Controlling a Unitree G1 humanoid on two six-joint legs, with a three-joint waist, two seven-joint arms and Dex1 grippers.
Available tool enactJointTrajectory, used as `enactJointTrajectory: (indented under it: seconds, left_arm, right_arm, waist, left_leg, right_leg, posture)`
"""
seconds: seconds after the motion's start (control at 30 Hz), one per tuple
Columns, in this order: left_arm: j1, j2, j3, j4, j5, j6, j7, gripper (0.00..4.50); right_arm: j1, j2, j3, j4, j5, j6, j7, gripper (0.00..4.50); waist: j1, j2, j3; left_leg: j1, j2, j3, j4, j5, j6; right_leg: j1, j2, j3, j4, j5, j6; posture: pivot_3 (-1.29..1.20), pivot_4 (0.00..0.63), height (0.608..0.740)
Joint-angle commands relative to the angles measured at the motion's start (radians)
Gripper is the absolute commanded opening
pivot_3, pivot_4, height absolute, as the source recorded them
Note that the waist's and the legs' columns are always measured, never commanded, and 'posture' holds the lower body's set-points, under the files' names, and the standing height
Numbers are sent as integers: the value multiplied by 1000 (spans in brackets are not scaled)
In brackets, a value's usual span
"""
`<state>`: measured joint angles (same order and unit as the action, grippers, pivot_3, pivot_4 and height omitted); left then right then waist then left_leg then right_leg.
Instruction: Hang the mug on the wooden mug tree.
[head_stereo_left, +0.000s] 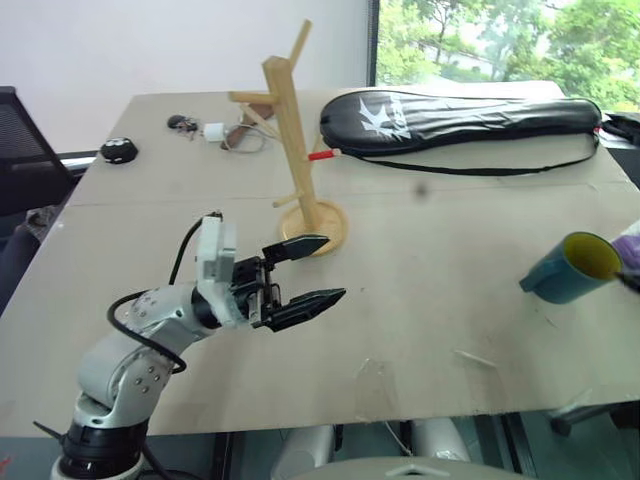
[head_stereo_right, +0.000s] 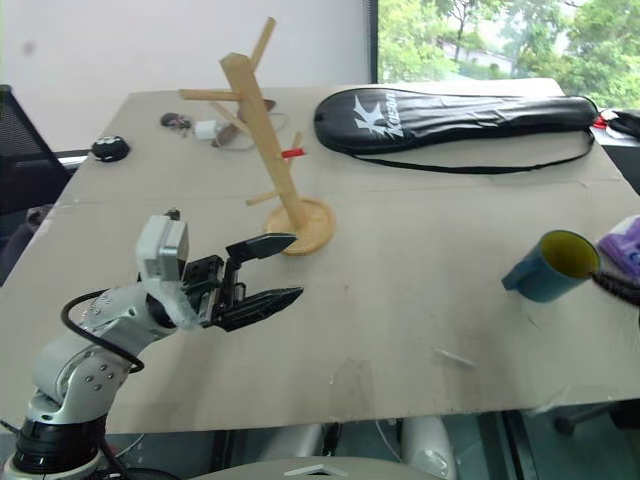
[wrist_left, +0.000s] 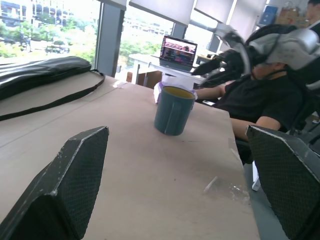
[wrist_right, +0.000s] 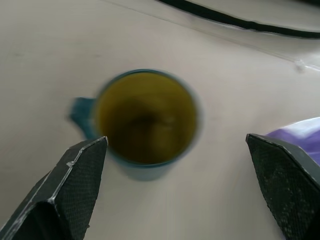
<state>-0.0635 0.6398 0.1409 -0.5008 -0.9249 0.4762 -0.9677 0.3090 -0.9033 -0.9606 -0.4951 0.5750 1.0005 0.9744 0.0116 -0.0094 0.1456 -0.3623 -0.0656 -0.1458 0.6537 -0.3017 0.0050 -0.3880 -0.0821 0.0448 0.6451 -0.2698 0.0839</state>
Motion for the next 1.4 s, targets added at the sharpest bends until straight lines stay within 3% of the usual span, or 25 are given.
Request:
enactJointTrajectory:
  seconds: [0.03, 0.1, 0.27, 0.53, 0.73, 1.23, 1.33, 1.4]
  left_arm:
    - [-18, 2, -11, 7, 9, -7, -33, 4500]
    - [-27, 4, -14, 19, 14, -9, -51, 4500]
    - [-32, 15, -12, 29, 24, -14, -96, 4500]
    - [4, 45, 10, 19, 30, -22, -143, 4500]
    - [35, 56, 14, 9, 48, -35, -162, 4500]
    - [79, 43, 31, 25, 94, -88, -180, 4500]
    - [89, 43, 34, 11, 91, -88, -172, 4500]
    - [92, 43, 36, 5, 88, -87, -166, 4500]
  right_arm:
    - [51, 139, -68, -185, 92, 66, -88, 4488]
    - [43, 245, -36, -251, 156, 76, -158, 4488]
    - [44, 457, 146, -333, 136, -20, -327, 4488]
    - [54, 572, 390, -263, -26, -240, -476, 4488]
    - [48, 596, 510, -204, -94, -350, -517, 4488]
    - [-23, 605, 614, -23, -167, -528, -570, 4488]
    - [-28, 608, 626, -20, -169, -541, -578, 3796]
    - [-31, 606, 635, -21, -172, -548, -582, 2877]
  waist:
    - [3, 0, 0]
    - [2, 0, 0]
    - [-8, 1, 0]
    - [-16, 1, -1]
    - [-24, 1, -1]
    - [-26, 1, 0]
    - [-25, 1, 0]
    - [-25, 1, 0]
  left_leg:
    - [0, 0, 0, 0, 0, 0]
    - [1, 0, 0, 0, 1, -1]
    - [2, 1, 1, 0, 1, -2]
    - [2, 0, 1, -1, 1, -2]
    - [2, 0, 1, -1, 1, -2]
    - [2, 0, 1, -1, 1, -2]
    - [2, 0, 1, -1, 1, -2]
    - [2, 0, 1, -1, 1, -2]
  right_leg:
    - [0, 0, 0, 0, 0, 0]
    - [1, -1, 0, 0, 0, 0]
    - [0, 0, 1, 1, 0, 0]
    - [-1, -1, 1, 1, 0, 0]
    - [-1, -1, 1, 1, 0, 0]
    - [-2, 0, 2, 1, 0, 0]
    - [-2, 0, 2, 1, 0, 0]
    - [-2, 0, 2, 1, 0, 0]
  posture:
    - [0, 150, 740]
    - [0, 150, 740]
    - [0, 150, 740]
    - [0, 150, 740]
    - [0, 150, 740]
    - [0, 150, 740]
    - [0, 150, 740]
    - [0, 150, 740]
